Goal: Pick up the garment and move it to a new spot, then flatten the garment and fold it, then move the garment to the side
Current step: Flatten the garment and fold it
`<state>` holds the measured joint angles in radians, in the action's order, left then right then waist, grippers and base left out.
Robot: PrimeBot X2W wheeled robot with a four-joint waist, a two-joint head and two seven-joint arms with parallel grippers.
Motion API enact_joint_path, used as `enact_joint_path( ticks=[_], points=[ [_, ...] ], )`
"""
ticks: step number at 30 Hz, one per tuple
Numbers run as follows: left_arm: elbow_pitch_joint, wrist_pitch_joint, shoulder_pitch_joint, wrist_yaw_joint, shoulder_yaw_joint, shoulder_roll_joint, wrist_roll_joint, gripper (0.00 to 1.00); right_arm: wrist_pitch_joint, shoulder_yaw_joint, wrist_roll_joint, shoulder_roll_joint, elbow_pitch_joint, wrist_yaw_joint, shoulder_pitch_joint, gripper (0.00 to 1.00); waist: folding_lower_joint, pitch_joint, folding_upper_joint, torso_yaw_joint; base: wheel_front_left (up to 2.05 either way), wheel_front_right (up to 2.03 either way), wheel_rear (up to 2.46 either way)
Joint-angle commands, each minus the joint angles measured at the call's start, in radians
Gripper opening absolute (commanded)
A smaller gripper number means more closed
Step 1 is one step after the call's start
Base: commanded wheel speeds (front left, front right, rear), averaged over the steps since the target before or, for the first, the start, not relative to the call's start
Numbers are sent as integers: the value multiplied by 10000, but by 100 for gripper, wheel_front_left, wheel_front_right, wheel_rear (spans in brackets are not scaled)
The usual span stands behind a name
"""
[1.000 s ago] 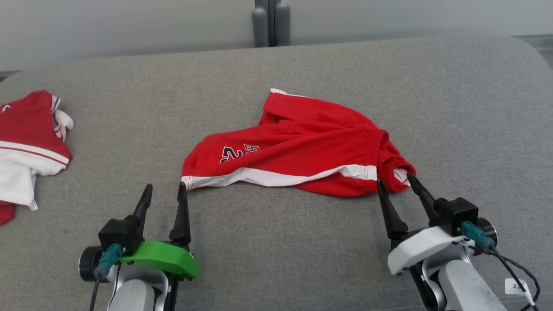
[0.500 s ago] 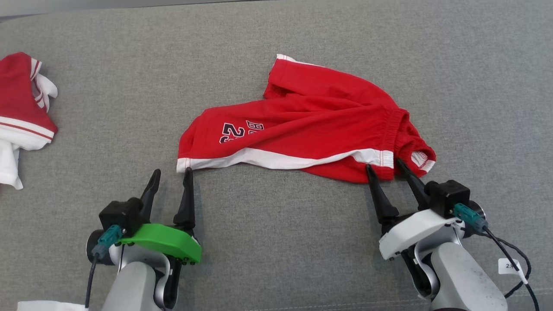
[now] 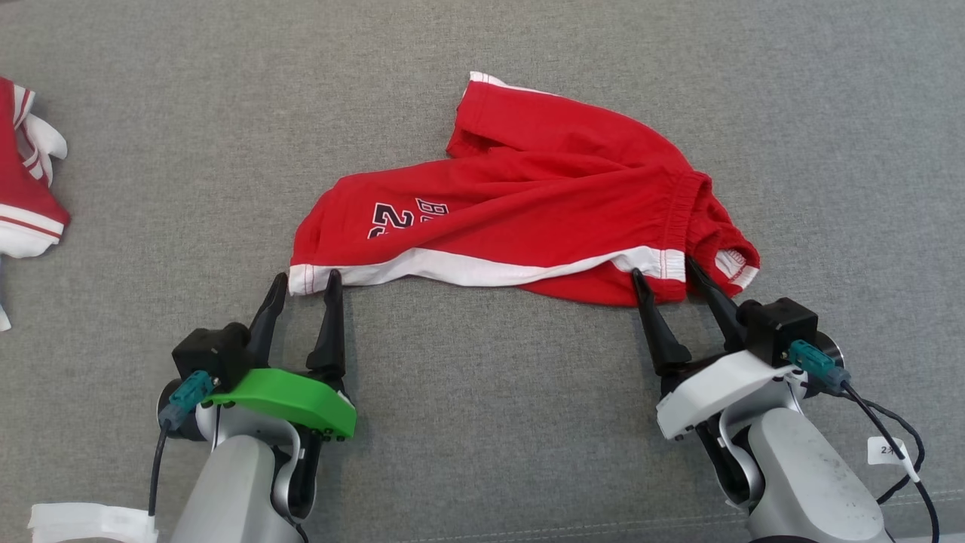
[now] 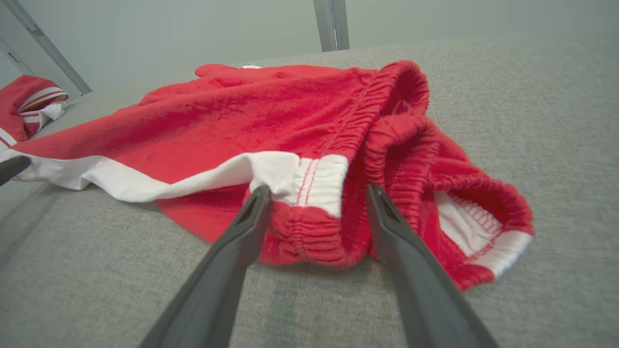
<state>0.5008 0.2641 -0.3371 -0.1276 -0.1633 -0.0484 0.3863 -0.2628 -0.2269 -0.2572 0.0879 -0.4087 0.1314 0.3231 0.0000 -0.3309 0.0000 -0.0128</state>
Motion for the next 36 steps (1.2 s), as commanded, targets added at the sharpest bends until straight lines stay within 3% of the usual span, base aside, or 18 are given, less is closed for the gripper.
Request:
enact_joint_path(
  ticks=[1,2,4,6,15,20,24,26,27,28,29,30,31,32,36],
  points=[
    [-17,1,-129,-35,-29,-44,110,92,-32,-11,-85,49,29,-14,102,100,0,-11,0,7,0,0,0],
    [-16,1,-133,-36,-101,-42,152,86,-32,-15,-86,45,39,-14,112,100,0,-14,0,10,0,0,0],
    [-32,1,-153,-35,-154,-42,164,84,-32,-12,-105,43,48,-14,145,100,0,-22,0,12,0,0,0],
    [-57,1,-156,-36,-180,-42,169,88,-32,-5,-133,49,65,-14,160,100,0,-26,0,14,0,0,0],
    [-58,1,-163,-38,-216,-42,45,91,-32,-42,-251,-14,138,-14,192,100,0,-63,0,-1,0,0,0],
    [-50,1,-105,-39,-194,-41,0,90,-32,-249,-400,-23,256,-12,123,93,0,-40,0,9,0,0,0],
    [-52,1,-56,-39,-206,-42,-1,91,-32,-344,-540,19,360,-12,106,78,0,-11,0,31,0,0,0],
    [-50,1,-46,-39,-212,-42,-12,89,-32,-356,-565,23,386,-14,77,60,0,1,0,35,0,0,0],
    [-50,1,-47,-39,-221,-42,-5,82,-32,-365,-583,21,388,-14,59,49,0,9,0,37,0,0,0],
    [-52,1,-53,-39,-234,-41,7,67,-32,-371,-590,35,397,-14,45,45,0,18,0,38,0,0,0],
    [-58,1,-59,-39,-243,-41,10,45,-32,-381,-596,53,393,-14,29,38,0,26,0,39,0,0,0],
    [-62,1,-62,-39,-275,-41,7,16,-32,-390,-599,57,380,-14,19,24,0,35,0,42,0,0,0],
    [-68,1,-63,-39,-309,-41,3,0,-32,-402,-601,62,369,-14,13,11,0,46,0,47,0,0,0],
    [-70,1,-68,-39,-401,-41,50,0,-32,-408,-620,70,341,-14,8,0,0,76,0,51,0,0,0],
    [-161,0,6,-40,-387,-42,75,0,-32,-328,-661,60,331,-14,-69,0,0,313,0,37,0,0,0]
  ],
)
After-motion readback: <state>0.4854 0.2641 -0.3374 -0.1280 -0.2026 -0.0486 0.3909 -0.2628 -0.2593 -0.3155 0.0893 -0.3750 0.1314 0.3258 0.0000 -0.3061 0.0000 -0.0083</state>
